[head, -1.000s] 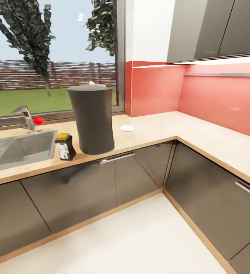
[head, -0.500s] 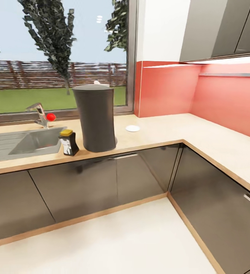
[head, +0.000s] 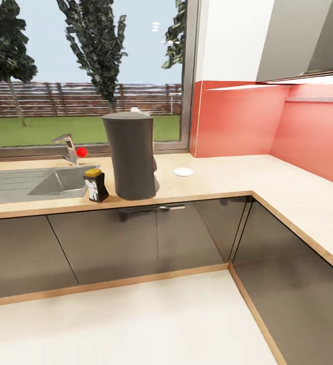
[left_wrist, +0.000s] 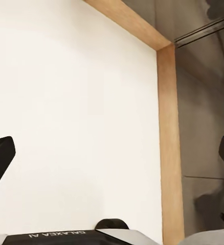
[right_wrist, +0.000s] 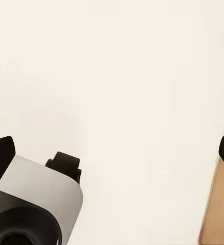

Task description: Set up a coffee station on the kitchen countertop: keep the coffee maker on the countertop, move the bottle of coffee from the kitchen shelf to the counter next to the coffee maker, place a paper coffee filter on top of the coffee maker, put the saucer next to the coffee maker with the coffee cup on the saucer, and place the electric kettle next to the coffee maker.

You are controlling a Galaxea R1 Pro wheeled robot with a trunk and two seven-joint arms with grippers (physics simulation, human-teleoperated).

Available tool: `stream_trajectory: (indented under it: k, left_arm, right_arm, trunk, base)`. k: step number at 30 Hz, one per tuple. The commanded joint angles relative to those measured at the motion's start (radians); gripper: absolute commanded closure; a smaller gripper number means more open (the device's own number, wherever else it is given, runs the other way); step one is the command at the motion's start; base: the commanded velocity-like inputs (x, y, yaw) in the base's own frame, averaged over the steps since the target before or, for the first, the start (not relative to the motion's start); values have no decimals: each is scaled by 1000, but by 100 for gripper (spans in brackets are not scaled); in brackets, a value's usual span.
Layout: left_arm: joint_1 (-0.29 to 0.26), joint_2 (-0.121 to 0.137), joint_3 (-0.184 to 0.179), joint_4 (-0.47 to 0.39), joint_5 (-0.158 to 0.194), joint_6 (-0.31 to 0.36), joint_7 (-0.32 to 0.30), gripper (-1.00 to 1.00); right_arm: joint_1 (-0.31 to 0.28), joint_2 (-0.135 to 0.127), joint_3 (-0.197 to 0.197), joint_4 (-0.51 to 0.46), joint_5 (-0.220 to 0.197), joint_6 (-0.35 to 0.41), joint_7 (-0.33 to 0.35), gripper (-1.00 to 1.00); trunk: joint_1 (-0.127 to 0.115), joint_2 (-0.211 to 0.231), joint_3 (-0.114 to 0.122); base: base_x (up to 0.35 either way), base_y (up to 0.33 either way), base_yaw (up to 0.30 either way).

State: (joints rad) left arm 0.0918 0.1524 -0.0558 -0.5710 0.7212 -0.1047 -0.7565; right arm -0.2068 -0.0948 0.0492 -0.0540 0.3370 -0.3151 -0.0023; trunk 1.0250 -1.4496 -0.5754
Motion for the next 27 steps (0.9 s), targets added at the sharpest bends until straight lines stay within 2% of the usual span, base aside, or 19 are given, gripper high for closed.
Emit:
stream_trajectory:
  k: [1, 5, 6, 8, 9, 10, 11, 13, 17, 18, 20, 21, 25, 26, 27]
  left_arm:
    - [0, 2, -5, -1, 4, -7, 1, -100]
    - [0, 1, -6, -3, 4, -7, 1, -100]
    - [0, 0, -7, -45, 4, -7, 2, -100]
    - [0, 0, -7, -78, 4, -6, 2, -100]
    - [0, 1, -7, -122, 4, -2, 2, -100]
    - [0, 1, -7, -146, 4, 2, 2, -100]
    - [0, 1, -6, -241, 4, 21, 3, -100]
    - [0, 1, -6, -334, 4, 32, 2, -100]
    - [0, 2, -6, -462, 4, 52, 3, -100]
    - [0, 2, -6, -516, 4, 90, 6, -100]
    - [0, 2, -6, -578, 4, 145, 17, -100]
    - [0, 2, -6, -646, 4, 204, 40, -100]
    - [0, -5, -8, -787, 5, 297, 129, -100]
    - [0, -11, -8, -819, 5, 313, 155, -100]
    - [0, -28, -9, -875, 6, 342, 199, -100]
  right_arm:
    - [0, 0, 4, 0, 0, -2, 0, -100]
    - [0, 0, 7, -5, -2, -2, 2, -100]
    - [0, 10, 5, -64, -5, -2, 6, -100]
    - [0, 14, 5, -134, -7, -1, 23, -100]
    - [0, 15, 5, -161, -8, 0, 37, -100]
    - [0, 16, 5, -189, -8, 0, 54, -100]
    - [0, 16, 3, -301, -12, 14, 155, -100]
    - [0, 17, 0, -423, -21, 72, 245, -100]
    - [0, 16, -3, -590, -76, 151, 331, -100]
    - [0, 16, -3, -667, -108, 190, 365, -100]
    - [0, 16, -3, -744, -140, 242, 397, -100]
    - [0, 15, -3, -821, -168, 307, 425, -100]
    - [0, 15, -4, -975, -205, 442, 458, -100]
    - [0, 14, -4, -1013, -211, 472, 463, -100]
    - [0, 14, -3, -1088, -219, 528, 473, -100]
  trunk:
    - [0, 0, -1]
    - [0, 0, -1]
    - [0, 0, -1]
    - [0, 0, -1]
    - [0, 0, -1]
    - [0, 0, -1]
    - [0, 0, -1]
    - [0, 0, -1]
    - [0, 0, -1]
    - [0, 0, -1]
    - [0, 0, -1]
    - [0, 0, -1]
    - [0, 0, -1]
    - [0, 0, -1]
    - [0, 0, -1]
  base:
    - [0, -133, 30]
    - [0, -66, 15]
    - [0, -4, 1]
    - [0, -2, 1]
    - [0, -2, 0]
    - [0, -1, 0]
    - [0, 0, 0]
    - [0, 0, 0]
    - [0, 0, 0]
    - [0, 0, 0]
    - [0, 0, 0]
    - [0, 0, 0]
    - [0, 0, 0]
    - [0, 0, 0]
    - [0, 0, 0]
